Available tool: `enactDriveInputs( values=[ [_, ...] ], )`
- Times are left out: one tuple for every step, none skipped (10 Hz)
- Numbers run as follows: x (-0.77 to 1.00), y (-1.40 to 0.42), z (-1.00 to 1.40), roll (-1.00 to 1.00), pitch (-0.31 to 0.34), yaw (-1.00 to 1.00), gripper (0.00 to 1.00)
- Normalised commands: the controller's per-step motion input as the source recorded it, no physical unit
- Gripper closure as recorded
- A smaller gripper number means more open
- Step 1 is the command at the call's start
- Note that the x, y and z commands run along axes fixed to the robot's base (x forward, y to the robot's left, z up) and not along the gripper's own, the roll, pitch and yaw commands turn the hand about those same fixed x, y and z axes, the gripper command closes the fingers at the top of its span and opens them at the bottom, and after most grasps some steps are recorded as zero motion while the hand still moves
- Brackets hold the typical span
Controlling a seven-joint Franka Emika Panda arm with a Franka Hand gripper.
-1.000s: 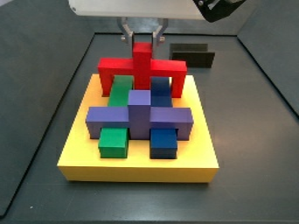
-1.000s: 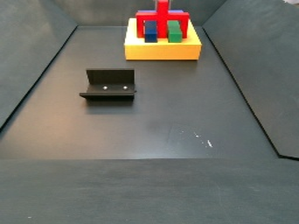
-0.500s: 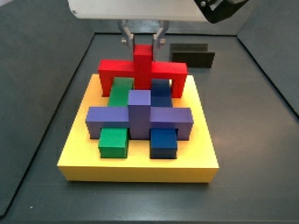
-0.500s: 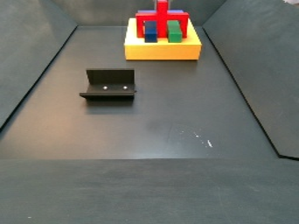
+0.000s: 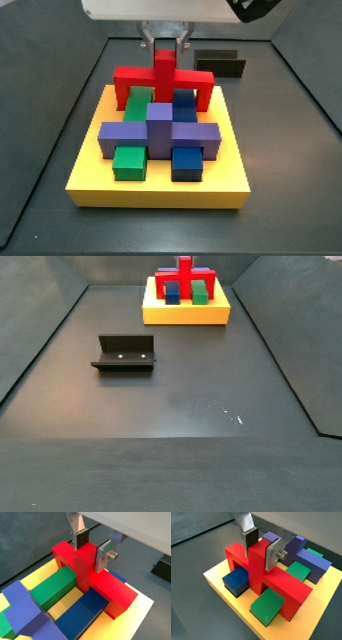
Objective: Pick up the red object. Move up. Move to above the board. Insert the red object.
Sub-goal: Insert the red object.
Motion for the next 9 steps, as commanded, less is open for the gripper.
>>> enactDriveInputs(
  values=[
    [0.47,0.00,-0.37,-0.19,-0.014,0.04,1.00],
    [0.44,0.00,-0.36,-0.15,0.000,0.01,1.00],
    [0.17,0.00,-0.34,-0.13,-0.013,0.06,1.00],
    [0.11,0.00,-0.35,-0.11,-0.020,0.01,1.00],
    [-0.10,0.03,-0.44,-0.10,-0.114,0.00,1.00],
    [-0.15,0.06,-0.42,-0.12,-0.131,0.02,1.00],
    [-0.01,0.02,-0.39,-0.12,-0.107,0.05,1.00],
    [0.00,0.00,-0.28,-0.10,-0.091,0.03,1.00],
    [0.00,0.00,0.00,0.00,0.000,0.00,1.00]
  ],
)
